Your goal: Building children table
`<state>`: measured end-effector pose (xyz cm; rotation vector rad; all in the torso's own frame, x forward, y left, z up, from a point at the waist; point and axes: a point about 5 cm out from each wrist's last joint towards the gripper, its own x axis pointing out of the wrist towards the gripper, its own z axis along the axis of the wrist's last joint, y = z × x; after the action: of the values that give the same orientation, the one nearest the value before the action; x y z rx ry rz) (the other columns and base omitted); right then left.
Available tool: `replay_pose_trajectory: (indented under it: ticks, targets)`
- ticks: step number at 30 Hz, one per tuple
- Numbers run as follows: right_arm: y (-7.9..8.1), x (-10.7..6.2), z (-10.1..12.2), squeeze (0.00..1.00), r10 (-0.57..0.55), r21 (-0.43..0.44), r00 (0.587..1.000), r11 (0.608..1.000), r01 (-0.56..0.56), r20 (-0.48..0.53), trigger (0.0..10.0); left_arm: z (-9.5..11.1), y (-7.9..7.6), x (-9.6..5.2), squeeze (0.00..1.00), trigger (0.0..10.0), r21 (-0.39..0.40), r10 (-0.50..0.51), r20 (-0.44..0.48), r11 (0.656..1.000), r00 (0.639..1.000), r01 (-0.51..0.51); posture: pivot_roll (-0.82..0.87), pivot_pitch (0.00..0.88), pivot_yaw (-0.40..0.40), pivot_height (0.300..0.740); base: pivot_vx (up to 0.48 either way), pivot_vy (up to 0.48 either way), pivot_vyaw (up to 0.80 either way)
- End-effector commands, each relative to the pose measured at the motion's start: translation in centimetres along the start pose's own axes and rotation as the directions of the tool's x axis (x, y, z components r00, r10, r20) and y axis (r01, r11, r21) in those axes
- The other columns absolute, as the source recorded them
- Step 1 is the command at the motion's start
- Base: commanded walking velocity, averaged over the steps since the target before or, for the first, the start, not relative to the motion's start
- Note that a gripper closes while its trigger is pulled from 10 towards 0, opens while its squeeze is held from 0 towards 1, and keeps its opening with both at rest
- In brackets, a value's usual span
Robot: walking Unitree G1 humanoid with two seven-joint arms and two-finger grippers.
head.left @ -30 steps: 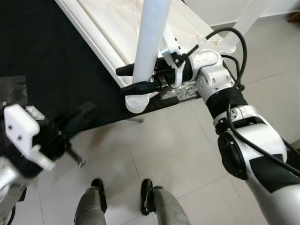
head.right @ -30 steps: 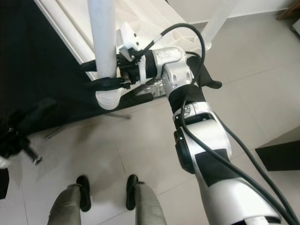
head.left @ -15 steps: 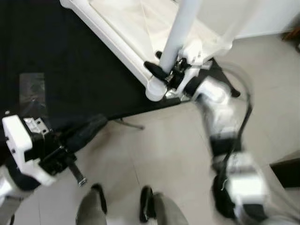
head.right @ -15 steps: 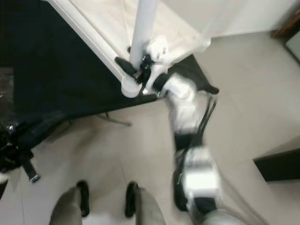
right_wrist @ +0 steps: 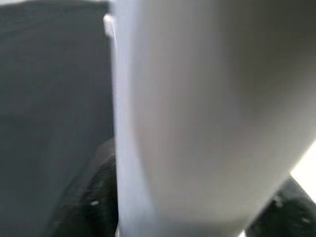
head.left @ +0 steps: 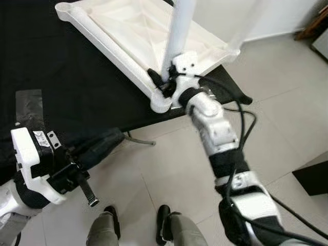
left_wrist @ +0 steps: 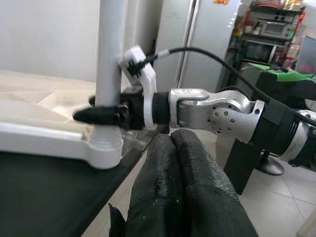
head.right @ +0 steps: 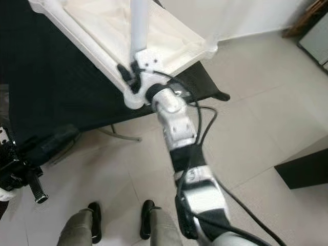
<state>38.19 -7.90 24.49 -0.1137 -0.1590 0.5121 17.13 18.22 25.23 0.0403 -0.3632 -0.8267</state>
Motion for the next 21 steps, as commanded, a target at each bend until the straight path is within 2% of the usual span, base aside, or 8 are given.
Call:
replay_pose_trajectory:
  ticks: [1,3,4,6,7,9,13,21]
  targets:
    - [-0.3,0.0,0.1,1.00,0.027,0.012,1.000,1.000,-0.027,-0.007,10.0,-0.2,-0.4,0.1,0.00,10.0,-0.007,-0.031,-0.017,0.999,0.999,0.031,0.14,0.356,-0.166,0.740,0.000,0.000,0.00]
    - [-0.2,0.3,1.4,0.87,0.131,-0.038,0.990,0.991,-0.129,0.055,10.0,-0.2,-0.5,0.1,0.00,10.0,-0.006,-0.033,-0.018,0.999,0.999,0.033,0.14,0.353,-0.171,0.740,0.000,0.000,0.00]
    - [-0.1,0.3,2.4,0.13,0.283,-0.072,0.955,0.958,-0.277,0.088,10.0,-0.2,-0.5,0.2,0.00,10.0,-0.004,-0.033,-0.020,0.999,0.999,0.033,0.15,0.351,-0.174,0.740,0.000,0.000,0.00]
    - [-0.2,0.1,3.1,0.00,0.413,-0.121,0.906,0.908,-0.401,0.096,10.0,-0.2,-0.5,0.3,0.00,10.0,0.000,-0.032,-0.021,0.999,0.999,0.032,0.15,0.351,-0.176,0.740,0.000,0.000,0.00]
    - [-0.2,0.1,3.1,0.00,0.413,-0.121,0.906,0.908,-0.401,0.096,10.0,-0.2,-0.5,0.3,0.00,10.0,0.000,-0.032,-0.021,0.999,0.999,0.032,0.15,0.351,-0.176,0.740,0.000,0.000,0.00]
    - [-0.4,-0.1,3.9,0.00,0.609,-0.153,0.790,0.789,-0.595,0.069,10.0,-0.2,-0.5,0.3,0.00,10.0,0.012,-0.025,-0.026,1.000,0.999,0.025,0.15,0.351,-0.177,0.740,0.000,0.000,0.00]
    - [-0.6,-0.1,4.3,0.00,0.740,-0.170,0.672,0.664,-0.729,0.011,10.0,-0.1,-0.4,0.3,0.00,10.0,0.026,-0.018,-0.036,0.999,0.999,0.019,0.15,0.353,-0.184,0.740,0.000,0.000,0.00]
    - [-0.5,0.7,5.8,0.00,0.785,-0.191,0.620,0.607,-0.772,-0.008,10.0,-0.1,-0.3,0.1,0.00,10.0,0.032,-0.005,-0.044,0.999,0.999,0.007,0.14,0.367,-0.183,0.740,0.000,0.000,0.00]
